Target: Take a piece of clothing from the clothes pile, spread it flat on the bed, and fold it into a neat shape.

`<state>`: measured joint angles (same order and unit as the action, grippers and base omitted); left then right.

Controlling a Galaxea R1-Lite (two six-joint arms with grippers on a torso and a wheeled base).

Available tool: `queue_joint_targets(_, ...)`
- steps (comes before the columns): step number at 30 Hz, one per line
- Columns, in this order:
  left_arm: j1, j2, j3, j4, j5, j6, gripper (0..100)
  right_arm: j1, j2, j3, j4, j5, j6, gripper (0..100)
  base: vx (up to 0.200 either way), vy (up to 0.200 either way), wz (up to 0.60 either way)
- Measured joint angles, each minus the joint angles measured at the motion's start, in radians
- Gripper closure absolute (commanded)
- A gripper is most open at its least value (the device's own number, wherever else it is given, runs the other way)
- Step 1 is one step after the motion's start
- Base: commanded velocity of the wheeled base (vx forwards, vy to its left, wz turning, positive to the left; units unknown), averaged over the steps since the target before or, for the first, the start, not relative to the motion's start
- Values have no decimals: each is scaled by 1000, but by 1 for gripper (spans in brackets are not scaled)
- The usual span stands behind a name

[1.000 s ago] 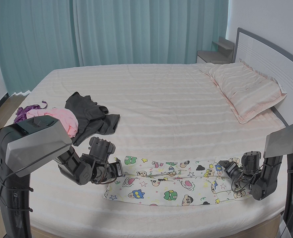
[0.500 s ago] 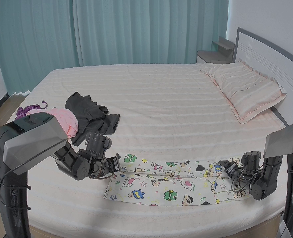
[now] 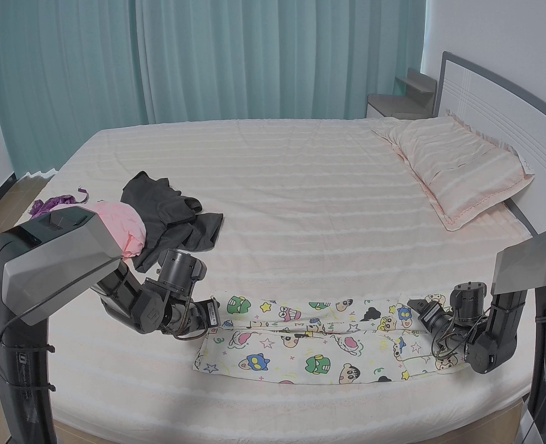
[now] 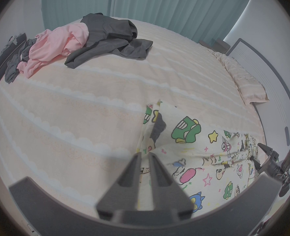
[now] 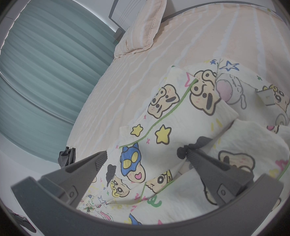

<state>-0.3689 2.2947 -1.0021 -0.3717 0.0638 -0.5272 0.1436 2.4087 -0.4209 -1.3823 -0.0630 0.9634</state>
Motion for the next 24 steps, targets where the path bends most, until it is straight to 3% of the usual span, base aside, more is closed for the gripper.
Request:
queue_joint_targets(13,35,-29,32,3,-16,-27,0,-7,-79,50,0,1,-1,0,0,0,0)
queue_joint_targets(19,56,-77,87,-43,-143,-79,0,-1,-122,77,-1,1,-1,0,0,0,0)
queue_joint_targets(24,63,-77,124,-253,-209,-75,0,1,-142,93,-21,0,-2,0,0,0,0)
